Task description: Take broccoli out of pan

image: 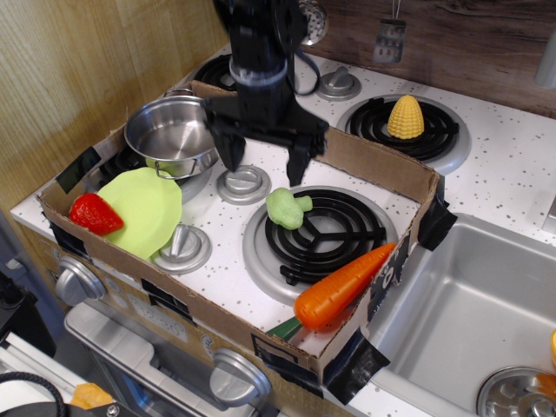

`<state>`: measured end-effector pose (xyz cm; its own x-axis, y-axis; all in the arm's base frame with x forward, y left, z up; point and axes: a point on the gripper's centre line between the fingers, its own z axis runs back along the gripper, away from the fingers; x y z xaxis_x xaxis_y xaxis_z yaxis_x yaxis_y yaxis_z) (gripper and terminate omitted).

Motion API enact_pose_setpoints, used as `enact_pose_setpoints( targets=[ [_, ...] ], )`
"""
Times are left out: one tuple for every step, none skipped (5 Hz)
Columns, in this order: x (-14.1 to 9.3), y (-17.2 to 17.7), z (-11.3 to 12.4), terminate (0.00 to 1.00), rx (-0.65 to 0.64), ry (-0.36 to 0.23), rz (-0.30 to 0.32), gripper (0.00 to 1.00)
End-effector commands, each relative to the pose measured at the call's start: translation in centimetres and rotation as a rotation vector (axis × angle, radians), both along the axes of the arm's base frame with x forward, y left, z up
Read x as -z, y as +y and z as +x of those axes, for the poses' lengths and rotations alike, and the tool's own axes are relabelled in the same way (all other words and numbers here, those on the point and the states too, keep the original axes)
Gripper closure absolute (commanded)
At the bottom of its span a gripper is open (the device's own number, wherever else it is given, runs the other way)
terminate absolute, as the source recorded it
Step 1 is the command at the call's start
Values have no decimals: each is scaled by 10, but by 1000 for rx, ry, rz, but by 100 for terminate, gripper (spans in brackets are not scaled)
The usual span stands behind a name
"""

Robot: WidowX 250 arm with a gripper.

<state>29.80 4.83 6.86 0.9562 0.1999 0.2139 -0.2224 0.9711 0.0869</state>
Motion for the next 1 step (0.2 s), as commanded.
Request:
enact_pose_setpoints(
  targets=[
    [-73,5,13,100,-24,-18,122,0]
  ],
)
